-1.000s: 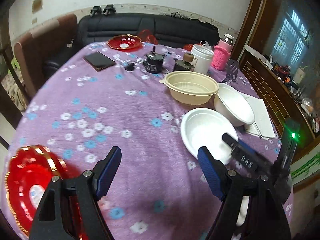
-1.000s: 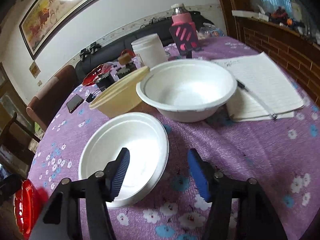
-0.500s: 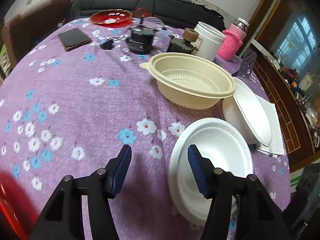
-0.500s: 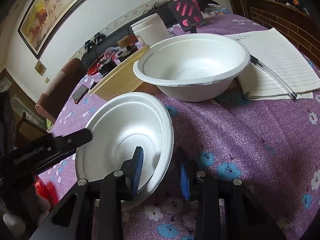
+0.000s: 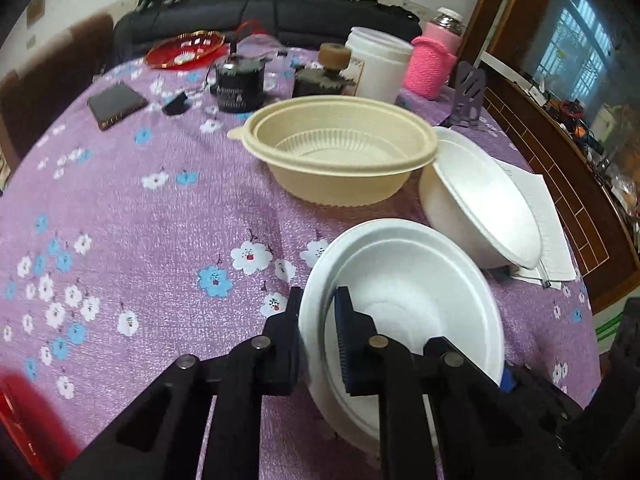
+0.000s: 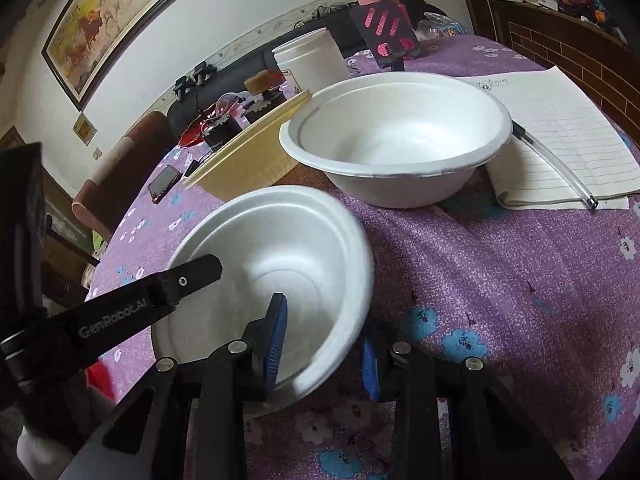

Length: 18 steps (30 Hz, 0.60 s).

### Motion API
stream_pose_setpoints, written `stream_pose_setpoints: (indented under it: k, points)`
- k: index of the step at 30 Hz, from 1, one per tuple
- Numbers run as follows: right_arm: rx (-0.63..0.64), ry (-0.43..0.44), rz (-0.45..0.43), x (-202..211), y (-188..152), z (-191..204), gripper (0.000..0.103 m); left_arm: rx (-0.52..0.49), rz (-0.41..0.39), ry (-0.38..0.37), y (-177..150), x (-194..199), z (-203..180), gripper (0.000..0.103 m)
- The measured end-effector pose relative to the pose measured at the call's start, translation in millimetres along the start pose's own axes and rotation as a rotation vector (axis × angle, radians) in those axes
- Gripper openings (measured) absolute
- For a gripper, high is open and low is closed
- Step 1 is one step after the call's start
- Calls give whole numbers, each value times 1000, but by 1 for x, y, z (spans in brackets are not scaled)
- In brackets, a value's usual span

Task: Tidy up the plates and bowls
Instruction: 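Carry the white bowl with both tools and lower it onto the red plate stack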

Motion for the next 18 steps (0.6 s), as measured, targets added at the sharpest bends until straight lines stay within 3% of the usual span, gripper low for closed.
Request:
stream_pose_setpoints:
  k: [9,18]
  points:
    - [19,121,-45,15,-3,13,26,-20,-70,60,-10,40,5,14]
    - [147,231,-53,29,-24,58,26,65,-130,94,-39,92,40,14]
Point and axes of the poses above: each gripper's, at about its wrist camera, not at the fingertips, and x roughly against the way its jaws point, z to its left, y to its top, the point moved 2 cm from there along -x, roughly the way its jaws point, and after that the axes turned 1 degree about -y, right-handed, at the moved point
